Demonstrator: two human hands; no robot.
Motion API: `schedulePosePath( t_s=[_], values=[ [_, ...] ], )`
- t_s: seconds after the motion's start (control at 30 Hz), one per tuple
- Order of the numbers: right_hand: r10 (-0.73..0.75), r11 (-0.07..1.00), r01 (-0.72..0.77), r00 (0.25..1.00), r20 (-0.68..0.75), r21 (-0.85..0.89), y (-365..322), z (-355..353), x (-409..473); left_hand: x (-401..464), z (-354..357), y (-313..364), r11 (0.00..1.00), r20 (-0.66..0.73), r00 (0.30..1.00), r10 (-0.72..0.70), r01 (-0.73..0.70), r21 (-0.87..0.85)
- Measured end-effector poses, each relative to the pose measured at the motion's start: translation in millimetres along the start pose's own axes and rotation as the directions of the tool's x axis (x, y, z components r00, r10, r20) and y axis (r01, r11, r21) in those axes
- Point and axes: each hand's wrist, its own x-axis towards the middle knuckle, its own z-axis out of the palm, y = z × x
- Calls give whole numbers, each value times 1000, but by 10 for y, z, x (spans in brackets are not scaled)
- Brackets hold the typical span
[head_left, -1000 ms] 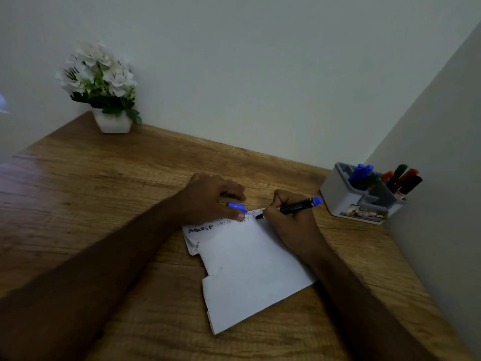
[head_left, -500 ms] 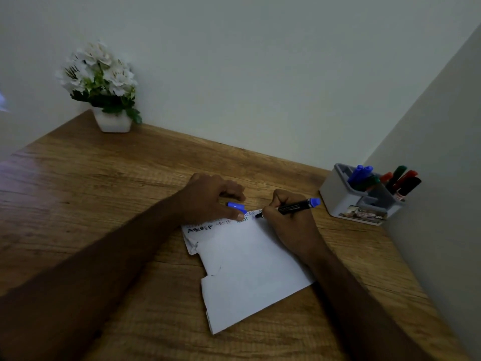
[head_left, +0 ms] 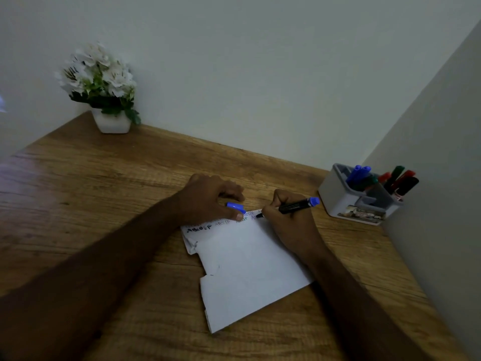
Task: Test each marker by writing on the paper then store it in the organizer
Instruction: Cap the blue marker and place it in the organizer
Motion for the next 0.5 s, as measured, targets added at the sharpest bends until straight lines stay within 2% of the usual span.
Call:
schedulePosePath(
  t_s=[0.5],
  values=[
    [-1,1000,1,1000,5,9,-15,6,-6,-13,-10,15,1000,-4,1000,5,-5,-2]
  ],
)
